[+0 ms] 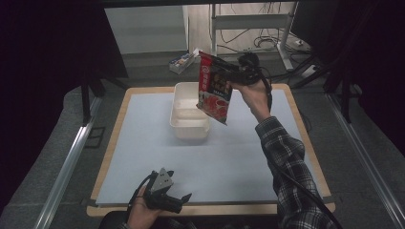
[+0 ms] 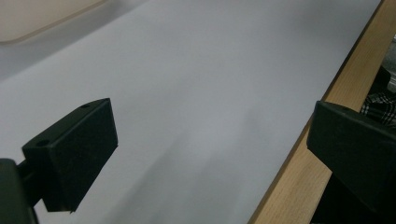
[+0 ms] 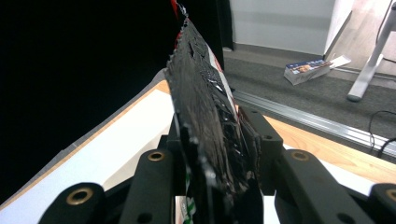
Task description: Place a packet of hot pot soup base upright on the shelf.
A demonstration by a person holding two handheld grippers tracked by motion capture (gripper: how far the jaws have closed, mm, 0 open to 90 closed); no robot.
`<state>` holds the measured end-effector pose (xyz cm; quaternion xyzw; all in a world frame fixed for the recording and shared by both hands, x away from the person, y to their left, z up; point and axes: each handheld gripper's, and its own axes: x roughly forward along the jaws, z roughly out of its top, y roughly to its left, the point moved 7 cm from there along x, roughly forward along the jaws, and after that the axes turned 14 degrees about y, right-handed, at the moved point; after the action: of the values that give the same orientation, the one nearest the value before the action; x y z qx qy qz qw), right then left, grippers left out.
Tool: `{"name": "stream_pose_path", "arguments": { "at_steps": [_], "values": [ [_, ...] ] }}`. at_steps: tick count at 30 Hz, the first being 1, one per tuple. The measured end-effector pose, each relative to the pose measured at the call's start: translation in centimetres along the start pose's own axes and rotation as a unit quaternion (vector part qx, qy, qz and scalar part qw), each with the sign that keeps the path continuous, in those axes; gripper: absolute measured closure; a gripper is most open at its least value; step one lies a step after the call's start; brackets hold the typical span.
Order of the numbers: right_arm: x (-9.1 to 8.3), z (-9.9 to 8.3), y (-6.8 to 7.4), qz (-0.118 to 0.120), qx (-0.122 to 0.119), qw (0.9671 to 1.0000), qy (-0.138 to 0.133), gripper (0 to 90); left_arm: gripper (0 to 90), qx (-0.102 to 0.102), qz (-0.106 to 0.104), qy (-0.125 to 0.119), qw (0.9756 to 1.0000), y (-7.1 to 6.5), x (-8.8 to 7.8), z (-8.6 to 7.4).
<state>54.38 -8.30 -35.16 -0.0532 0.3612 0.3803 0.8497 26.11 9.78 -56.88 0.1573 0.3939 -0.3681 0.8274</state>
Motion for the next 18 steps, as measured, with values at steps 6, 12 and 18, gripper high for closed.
{"name": "stream_pose_path", "arguments": {
  "at_steps": [6,12,18],
  "values": [
    [2.0,0.6,1.2,0.011,-0.005,0.9999,0.002,67.1,1.6,-0.001,-0.004,0.001,1.0000,0.0,0.0,-0.1],
    [4.0,0.9,2.6,0.024,-0.016,0.9996,0.008,67.1,1.6,0.000,-0.005,0.001,1.0000,0.0,0.1,-0.1],
    [5.8,1.0,3.5,0.033,-0.023,0.9991,0.009,67.0,1.6,0.000,-0.007,0.001,1.0000,0.0,0.0,-0.1]
  ]
}}
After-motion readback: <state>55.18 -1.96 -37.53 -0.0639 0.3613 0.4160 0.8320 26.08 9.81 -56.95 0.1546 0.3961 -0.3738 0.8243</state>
